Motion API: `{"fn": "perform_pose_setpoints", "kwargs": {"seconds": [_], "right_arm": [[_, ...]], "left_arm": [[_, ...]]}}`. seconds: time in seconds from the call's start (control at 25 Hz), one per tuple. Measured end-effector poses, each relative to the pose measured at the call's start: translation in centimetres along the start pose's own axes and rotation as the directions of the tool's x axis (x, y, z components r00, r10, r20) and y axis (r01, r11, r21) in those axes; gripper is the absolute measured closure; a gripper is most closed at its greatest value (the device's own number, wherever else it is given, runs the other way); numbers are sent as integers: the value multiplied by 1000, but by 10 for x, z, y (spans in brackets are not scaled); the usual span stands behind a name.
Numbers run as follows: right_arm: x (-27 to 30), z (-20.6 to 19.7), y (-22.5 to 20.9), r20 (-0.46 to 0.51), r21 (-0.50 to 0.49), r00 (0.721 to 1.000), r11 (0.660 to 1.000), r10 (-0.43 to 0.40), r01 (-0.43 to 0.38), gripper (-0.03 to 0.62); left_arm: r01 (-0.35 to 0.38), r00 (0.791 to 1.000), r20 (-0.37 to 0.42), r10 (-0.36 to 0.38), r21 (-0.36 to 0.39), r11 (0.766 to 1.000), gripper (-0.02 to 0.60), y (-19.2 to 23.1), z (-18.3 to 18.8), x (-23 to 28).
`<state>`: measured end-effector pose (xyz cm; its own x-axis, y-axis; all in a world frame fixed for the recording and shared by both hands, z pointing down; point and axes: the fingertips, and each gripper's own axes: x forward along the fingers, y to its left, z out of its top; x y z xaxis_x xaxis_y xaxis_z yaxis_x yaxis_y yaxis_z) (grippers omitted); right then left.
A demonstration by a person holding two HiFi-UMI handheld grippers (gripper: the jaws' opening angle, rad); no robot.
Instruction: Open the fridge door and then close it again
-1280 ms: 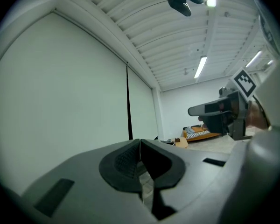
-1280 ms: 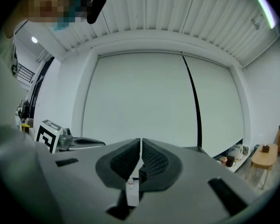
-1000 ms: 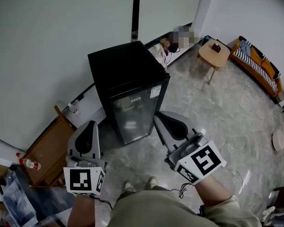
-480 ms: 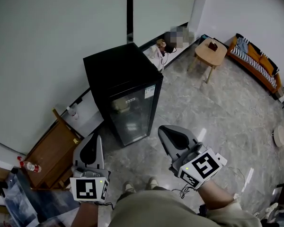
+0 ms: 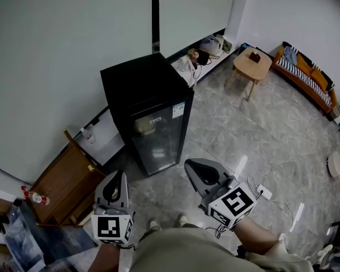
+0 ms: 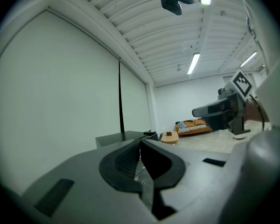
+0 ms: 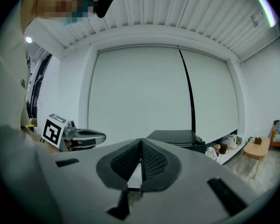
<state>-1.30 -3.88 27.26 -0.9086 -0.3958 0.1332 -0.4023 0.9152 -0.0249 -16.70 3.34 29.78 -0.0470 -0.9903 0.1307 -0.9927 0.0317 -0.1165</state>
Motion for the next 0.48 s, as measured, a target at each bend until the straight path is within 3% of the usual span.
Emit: {"fn": "perform_pose_setpoints", "kwargs": {"seconds": [0.48], "right_arm": [[3, 1, 11, -4, -5, 1000, 1000, 20, -20, 597]], "left_arm": [[-1, 1000, 5, 1, 16, 1000, 572, 5, 10, -10]]}}
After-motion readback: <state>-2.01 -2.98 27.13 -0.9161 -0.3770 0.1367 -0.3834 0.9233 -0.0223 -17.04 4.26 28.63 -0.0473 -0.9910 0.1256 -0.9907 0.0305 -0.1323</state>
